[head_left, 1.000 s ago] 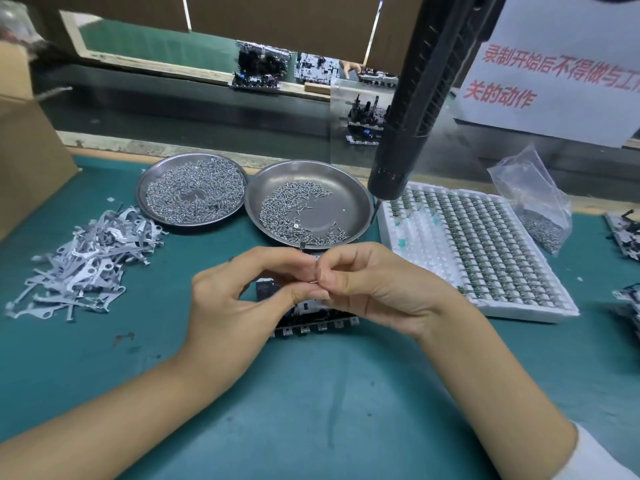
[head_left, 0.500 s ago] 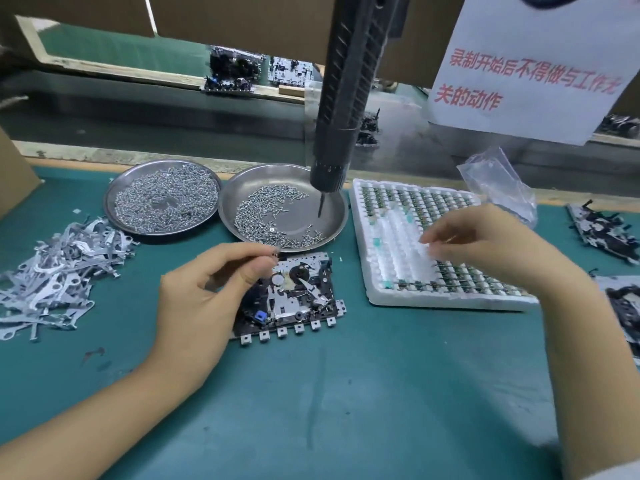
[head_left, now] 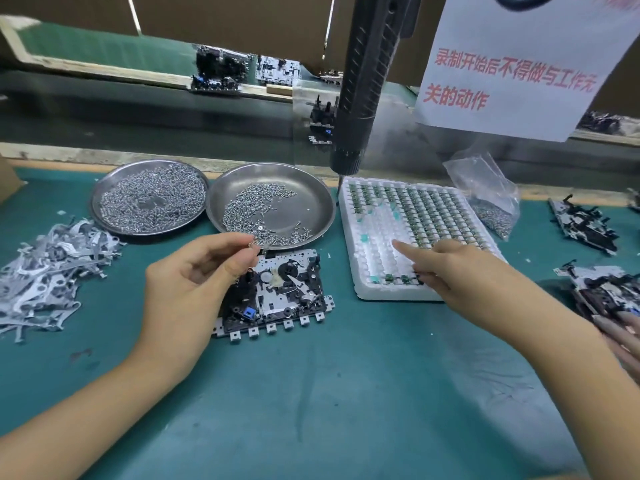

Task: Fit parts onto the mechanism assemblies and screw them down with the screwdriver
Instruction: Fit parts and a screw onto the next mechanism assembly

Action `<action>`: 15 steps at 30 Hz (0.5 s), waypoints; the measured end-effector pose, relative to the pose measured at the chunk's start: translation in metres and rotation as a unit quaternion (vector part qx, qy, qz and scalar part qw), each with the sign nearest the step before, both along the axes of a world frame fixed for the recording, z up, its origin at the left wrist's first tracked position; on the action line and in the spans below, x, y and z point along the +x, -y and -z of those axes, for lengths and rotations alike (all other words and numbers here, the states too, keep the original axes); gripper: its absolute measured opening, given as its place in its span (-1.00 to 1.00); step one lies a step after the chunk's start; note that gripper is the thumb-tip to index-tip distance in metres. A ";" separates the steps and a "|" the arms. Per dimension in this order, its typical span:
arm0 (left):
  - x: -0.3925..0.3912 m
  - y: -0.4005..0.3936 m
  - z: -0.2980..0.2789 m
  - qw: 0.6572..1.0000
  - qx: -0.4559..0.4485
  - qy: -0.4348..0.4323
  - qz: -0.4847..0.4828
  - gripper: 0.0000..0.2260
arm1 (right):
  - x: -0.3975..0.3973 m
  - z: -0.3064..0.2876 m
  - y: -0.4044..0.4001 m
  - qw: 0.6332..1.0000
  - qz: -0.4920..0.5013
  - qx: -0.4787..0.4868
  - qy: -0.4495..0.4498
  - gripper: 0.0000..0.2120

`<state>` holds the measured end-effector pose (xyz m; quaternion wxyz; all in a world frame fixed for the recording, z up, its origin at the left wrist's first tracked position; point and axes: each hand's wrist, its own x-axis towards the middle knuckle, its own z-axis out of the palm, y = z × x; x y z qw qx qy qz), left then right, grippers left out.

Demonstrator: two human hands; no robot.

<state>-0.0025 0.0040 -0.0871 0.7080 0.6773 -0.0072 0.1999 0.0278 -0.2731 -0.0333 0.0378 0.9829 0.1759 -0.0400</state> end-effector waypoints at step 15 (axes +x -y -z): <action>0.001 0.001 0.001 1.000 -0.009 -0.007 0.007 -0.86 | 0.003 -0.015 0.028 0.935 -0.008 0.354 0.016 -0.81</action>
